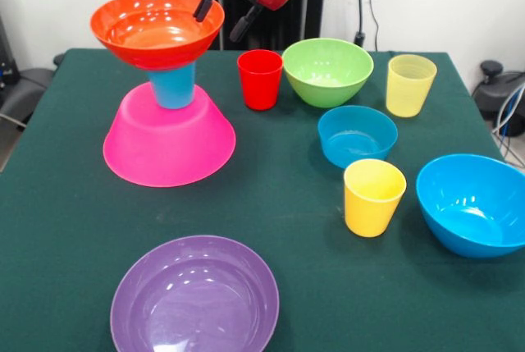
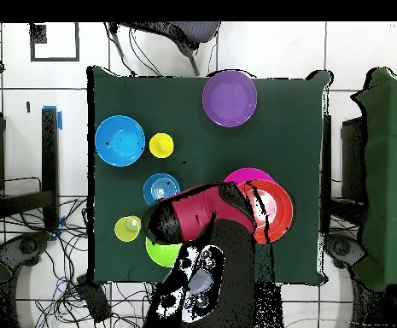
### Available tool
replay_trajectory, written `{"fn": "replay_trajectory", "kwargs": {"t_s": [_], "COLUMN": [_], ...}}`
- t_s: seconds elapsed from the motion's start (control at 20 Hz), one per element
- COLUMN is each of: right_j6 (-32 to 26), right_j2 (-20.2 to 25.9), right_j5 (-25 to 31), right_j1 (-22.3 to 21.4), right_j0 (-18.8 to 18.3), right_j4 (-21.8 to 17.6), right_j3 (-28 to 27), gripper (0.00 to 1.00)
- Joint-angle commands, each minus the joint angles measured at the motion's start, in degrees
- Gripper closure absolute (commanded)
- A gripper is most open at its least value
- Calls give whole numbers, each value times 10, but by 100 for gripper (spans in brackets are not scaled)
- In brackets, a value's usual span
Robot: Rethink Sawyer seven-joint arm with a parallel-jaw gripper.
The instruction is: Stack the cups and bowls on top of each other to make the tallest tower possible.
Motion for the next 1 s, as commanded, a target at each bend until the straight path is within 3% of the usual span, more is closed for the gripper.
{"fn": "replay_trajectory", "kwargs": {"t_s": [0.05, 0.6, 0.65, 0.7, 0.75, 1.0], "right_j6": [-86, -91, -90, -73, -68, -81], "right_j2": [80, 108, 113, 101, 104, 118], "right_j5": [99, 162, 161, 115, 104, 127], "right_j1": [22, 21, 21, -5, -8, -10], "right_j0": [-12, -30, -33, -31, -34, -51], "right_j4": [23, 38, 42, 35, 37, 49], "right_j3": [-55, -92, -92, -26, -19, -45], "gripper": [0, 0, 0, 0, 0, 0]}}
